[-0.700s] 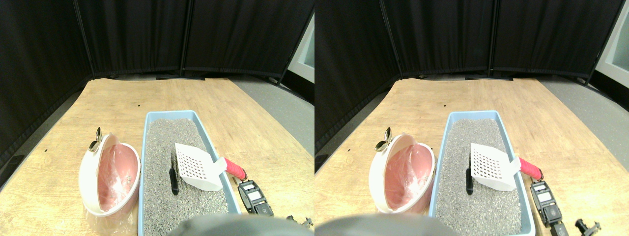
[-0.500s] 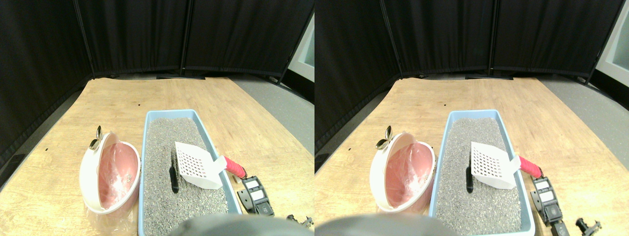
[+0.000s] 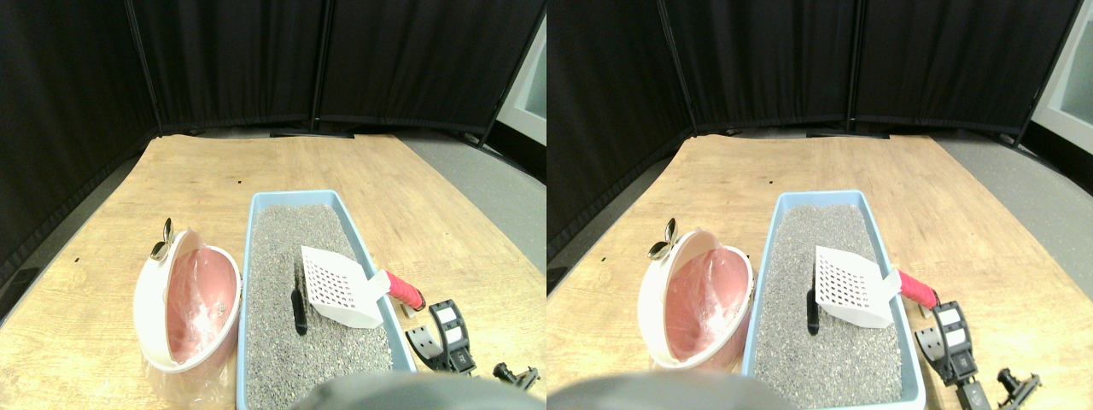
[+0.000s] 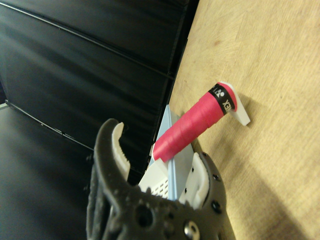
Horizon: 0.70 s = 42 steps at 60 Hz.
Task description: Scoop (unimanual)
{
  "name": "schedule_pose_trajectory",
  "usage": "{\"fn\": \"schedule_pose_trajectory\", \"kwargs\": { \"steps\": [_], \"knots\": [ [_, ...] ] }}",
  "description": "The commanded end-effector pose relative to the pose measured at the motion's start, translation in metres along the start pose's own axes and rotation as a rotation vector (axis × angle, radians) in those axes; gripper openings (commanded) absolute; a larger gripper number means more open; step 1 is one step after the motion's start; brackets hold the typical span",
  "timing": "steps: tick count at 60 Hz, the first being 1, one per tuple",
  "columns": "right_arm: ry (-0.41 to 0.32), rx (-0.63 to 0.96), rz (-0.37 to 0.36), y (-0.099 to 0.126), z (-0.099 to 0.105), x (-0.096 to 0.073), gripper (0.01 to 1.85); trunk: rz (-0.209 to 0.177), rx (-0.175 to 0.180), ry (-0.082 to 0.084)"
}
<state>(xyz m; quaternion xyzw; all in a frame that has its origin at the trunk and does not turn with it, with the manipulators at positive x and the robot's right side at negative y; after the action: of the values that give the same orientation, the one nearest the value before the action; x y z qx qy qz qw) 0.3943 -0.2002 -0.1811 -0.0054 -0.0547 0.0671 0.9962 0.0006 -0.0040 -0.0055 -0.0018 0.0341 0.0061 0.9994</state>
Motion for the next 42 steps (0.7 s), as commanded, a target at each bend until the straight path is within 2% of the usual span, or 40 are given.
{"fn": "schedule_pose_trajectory", "kwargs": {
  "steps": [1, 4, 10, 20, 30, 42],
  "knots": [
    [-0.037, 0.031, -0.004, 0.002, 0.004, 0.006, 0.76, 0.001, -0.025, -0.006],
    [-0.032, 0.042, -0.024, 0.004, 0.004, 0.009, 0.82, 0.001, -0.027, -0.006],
    [-0.031, 0.051, -0.012, 0.004, 0.005, 0.013, 0.88, 0.000, -0.029, -0.006],
    [-0.040, 0.055, -0.006, 0.000, -0.002, 0.017, 0.86, 0.000, -0.030, -0.006],
    [0.014, 0.082, -0.053, -0.003, -0.010, 0.023, 0.89, -0.007, -0.030, -0.003],
    [0.036, 0.117, -0.082, -0.009, -0.019, 0.033, 0.87, -0.010, -0.031, -0.005]
  ]
}}
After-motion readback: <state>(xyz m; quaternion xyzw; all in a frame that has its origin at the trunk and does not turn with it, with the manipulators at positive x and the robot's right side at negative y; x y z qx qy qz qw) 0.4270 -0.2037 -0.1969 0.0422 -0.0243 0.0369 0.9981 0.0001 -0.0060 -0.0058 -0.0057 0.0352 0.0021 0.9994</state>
